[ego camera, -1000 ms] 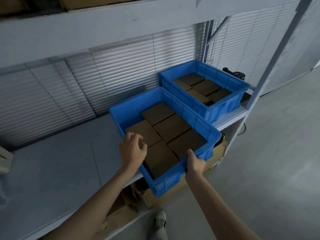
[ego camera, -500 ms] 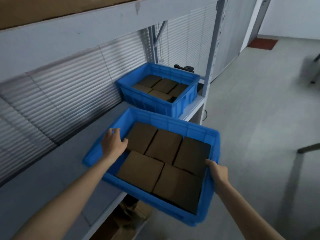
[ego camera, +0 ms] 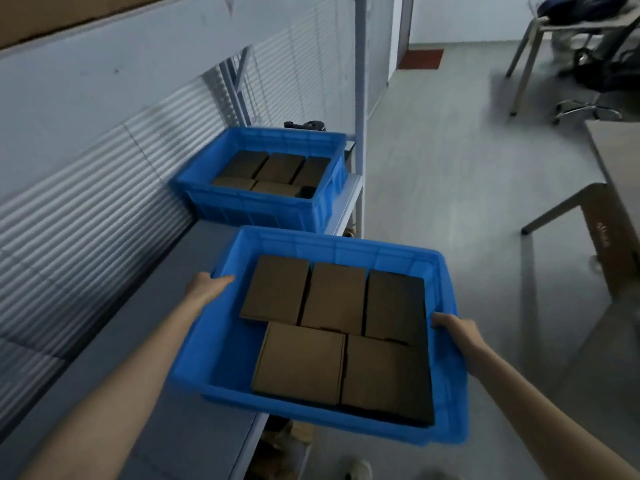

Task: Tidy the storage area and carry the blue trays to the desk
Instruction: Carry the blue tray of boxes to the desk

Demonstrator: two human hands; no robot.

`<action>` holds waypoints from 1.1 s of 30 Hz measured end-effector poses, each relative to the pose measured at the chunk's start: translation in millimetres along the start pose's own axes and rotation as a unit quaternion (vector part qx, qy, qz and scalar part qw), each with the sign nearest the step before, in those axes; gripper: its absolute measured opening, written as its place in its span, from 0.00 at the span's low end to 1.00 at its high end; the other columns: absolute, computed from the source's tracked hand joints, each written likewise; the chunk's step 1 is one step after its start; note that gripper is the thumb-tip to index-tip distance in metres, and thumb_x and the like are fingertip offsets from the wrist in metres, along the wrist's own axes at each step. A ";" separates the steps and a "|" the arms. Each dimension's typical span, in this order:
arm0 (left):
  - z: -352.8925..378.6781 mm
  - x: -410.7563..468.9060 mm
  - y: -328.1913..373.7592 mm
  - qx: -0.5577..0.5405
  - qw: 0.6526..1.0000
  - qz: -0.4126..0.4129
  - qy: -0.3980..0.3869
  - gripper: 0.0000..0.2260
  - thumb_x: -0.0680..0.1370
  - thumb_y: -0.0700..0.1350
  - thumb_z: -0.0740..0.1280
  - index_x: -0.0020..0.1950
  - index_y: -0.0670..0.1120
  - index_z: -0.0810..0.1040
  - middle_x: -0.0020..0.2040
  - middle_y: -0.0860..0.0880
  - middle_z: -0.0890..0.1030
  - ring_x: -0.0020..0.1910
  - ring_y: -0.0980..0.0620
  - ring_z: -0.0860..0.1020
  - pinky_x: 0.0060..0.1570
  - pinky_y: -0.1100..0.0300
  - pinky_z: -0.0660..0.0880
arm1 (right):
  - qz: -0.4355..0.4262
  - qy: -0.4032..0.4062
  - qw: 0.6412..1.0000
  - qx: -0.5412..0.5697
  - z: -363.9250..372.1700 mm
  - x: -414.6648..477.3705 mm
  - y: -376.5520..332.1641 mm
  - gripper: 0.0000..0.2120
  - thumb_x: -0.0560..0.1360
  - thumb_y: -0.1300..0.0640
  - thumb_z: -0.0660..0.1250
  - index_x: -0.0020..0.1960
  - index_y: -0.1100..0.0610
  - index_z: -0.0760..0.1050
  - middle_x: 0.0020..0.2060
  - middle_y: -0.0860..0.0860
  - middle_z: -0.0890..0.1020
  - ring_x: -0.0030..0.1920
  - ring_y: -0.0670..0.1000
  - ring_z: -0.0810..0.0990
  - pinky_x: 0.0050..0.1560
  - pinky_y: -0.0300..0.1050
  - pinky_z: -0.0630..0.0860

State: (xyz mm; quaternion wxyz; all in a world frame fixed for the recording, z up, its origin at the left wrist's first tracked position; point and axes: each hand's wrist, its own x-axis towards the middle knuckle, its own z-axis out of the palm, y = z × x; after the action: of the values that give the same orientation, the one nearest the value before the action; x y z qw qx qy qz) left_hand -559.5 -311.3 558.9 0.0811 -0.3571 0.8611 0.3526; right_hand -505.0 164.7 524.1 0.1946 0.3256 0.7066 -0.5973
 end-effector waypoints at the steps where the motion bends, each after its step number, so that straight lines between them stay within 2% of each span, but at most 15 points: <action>1: 4.5 -4.4 4.2 -0.025 0.999 -0.012 -0.030 0.37 0.72 0.58 0.72 0.74 0.38 0.68 0.68 0.40 0.75 0.63 0.40 0.76 0.63 0.51 0.73 | 0.007 0.007 1.000 0.002 -9.2 -3.8 8.4 0.13 0.69 0.58 0.71 0.50 0.64 0.76 0.43 0.61 0.81 0.42 0.60 0.80 0.42 0.52 0.76; 3: 20.2 -20.9 18.8 -0.031 0.996 -0.011 -0.077 0.38 0.74 0.54 0.72 0.77 0.38 0.61 0.73 0.40 0.69 0.68 0.40 0.72 0.64 0.50 0.71 | 0.020 0.027 0.999 0.009 -36.3 -10.7 23.6 0.15 0.68 0.58 0.71 0.51 0.65 0.76 0.43 0.62 0.81 0.42 0.61 0.80 0.41 0.52 0.76; 7: 71.8 -75.7 67.4 -0.010 0.990 0.034 -0.138 0.31 0.77 0.50 0.71 0.73 0.36 0.66 0.64 0.41 0.76 0.57 0.41 0.77 0.53 0.53 0.74 | 0.033 0.061 0.997 0.024 -112.1 -22.4 51.4 0.17 0.67 0.56 0.72 0.52 0.64 0.78 0.45 0.62 0.83 0.45 0.63 0.82 0.43 0.53 0.77; 10: 120.6 -125.4 109.1 0.005 0.984 0.077 -0.158 0.24 0.78 0.47 0.70 0.69 0.38 0.70 0.55 0.44 0.75 0.53 0.42 0.77 0.50 0.55 0.72 | 0.035 0.107 0.993 0.038 -182.2 -37.4 71.0 0.17 0.68 0.56 0.71 0.52 0.64 0.78 0.47 0.62 0.83 0.47 0.63 0.82 0.46 0.55 0.79; 13: 179.4 -184.5 155.2 0.006 0.976 0.117 -0.183 0.21 0.76 0.47 0.71 0.64 0.37 0.73 0.57 0.43 0.77 0.50 0.42 0.77 0.53 0.53 0.74 | 0.037 0.149 0.986 0.068 -262.9 -59.9 95.2 0.18 0.68 0.57 0.71 0.54 0.65 0.77 0.46 0.61 0.83 0.42 0.60 0.81 0.41 0.51 0.77; 16: 246.4 -255.6 201.2 -0.011 0.961 0.154 -0.228 0.16 0.79 0.43 0.69 0.64 0.37 0.74 0.55 0.40 0.78 0.47 0.42 0.77 0.47 0.52 0.72 | 0.032 0.190 0.976 0.097 -355.8 -83.9 130.2 0.17 0.68 0.57 0.70 0.54 0.64 0.77 0.48 0.61 0.84 0.42 0.59 0.81 0.38 0.48 0.77; 19: 315.7 -325.0 240.3 -0.010 0.950 0.178 -0.255 0.19 0.77 0.43 0.71 0.63 0.34 0.75 0.54 0.38 0.81 0.47 0.40 0.79 0.48 0.51 0.75 | 0.031 0.232 0.966 0.108 -448.4 -113.0 167.7 0.17 0.68 0.57 0.71 0.54 0.64 0.77 0.49 0.62 0.84 0.42 0.59 0.81 0.39 0.49 0.76; 22: 379.4 -396.0 274.3 -0.007 0.933 0.206 -0.296 0.12 0.77 0.42 0.71 0.56 0.37 0.76 0.48 0.39 0.80 0.40 0.42 0.79 0.47 0.51 0.75 | 0.035 0.271 0.955 0.114 -535.5 -142.2 199.2 0.19 0.66 0.56 0.71 0.54 0.64 0.77 0.47 0.61 0.84 0.43 0.60 0.81 0.40 0.50 0.76; 25: 435.3 -456.3 306.8 0.003 0.920 0.208 -0.333 0.14 0.76 0.44 0.72 0.56 0.37 0.77 0.48 0.40 0.82 0.44 0.40 0.80 0.49 0.50 0.77 | 0.045 0.309 0.943 0.118 -611.0 -159.8 222.0 0.19 0.65 0.56 0.72 0.53 0.64 0.77 0.46 0.61 0.83 0.42 0.60 0.81 0.41 0.50 0.76; 28: 491.8 -498.5 343.2 0.019 0.909 0.214 -0.358 0.16 0.76 0.45 0.72 0.58 0.37 0.77 0.52 0.38 0.83 0.50 0.37 0.82 0.51 0.48 0.78 | 0.046 0.335 0.932 0.130 -673.1 -165.6 237.7 0.17 0.67 0.57 0.71 0.53 0.64 0.76 0.44 0.59 0.81 0.42 0.58 0.80 0.41 0.49 0.75; 31: 549.0 -535.5 382.5 0.032 0.900 0.219 -0.375 0.17 0.75 0.45 0.72 0.60 0.36 0.77 0.53 0.37 0.83 0.50 0.37 0.82 0.49 0.49 0.79 | 0.054 0.349 0.924 0.147 -733.8 -155.9 251.7 0.16 0.68 0.57 0.70 0.53 0.63 0.74 0.44 0.58 0.79 0.41 0.56 0.79 0.38 0.46 0.74; 33: 589.1 -551.3 411.4 0.034 0.896 0.222 -0.382 0.18 0.75 0.45 0.72 0.61 0.36 0.77 0.54 0.37 0.83 0.49 0.38 0.82 0.49 0.49 0.79 | 0.065 0.349 0.921 0.161 -773.2 -138.5 259.4 0.19 0.67 0.56 0.71 0.54 0.63 0.74 0.46 0.58 0.80 0.42 0.57 0.80 0.39 0.47 0.75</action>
State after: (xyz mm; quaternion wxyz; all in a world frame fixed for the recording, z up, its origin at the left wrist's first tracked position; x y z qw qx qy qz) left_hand -498.7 592.3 565.8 0.3360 0.0086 0.8322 0.4410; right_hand -138.5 903.2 592.8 -0.0811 0.5854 0.6014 -0.5376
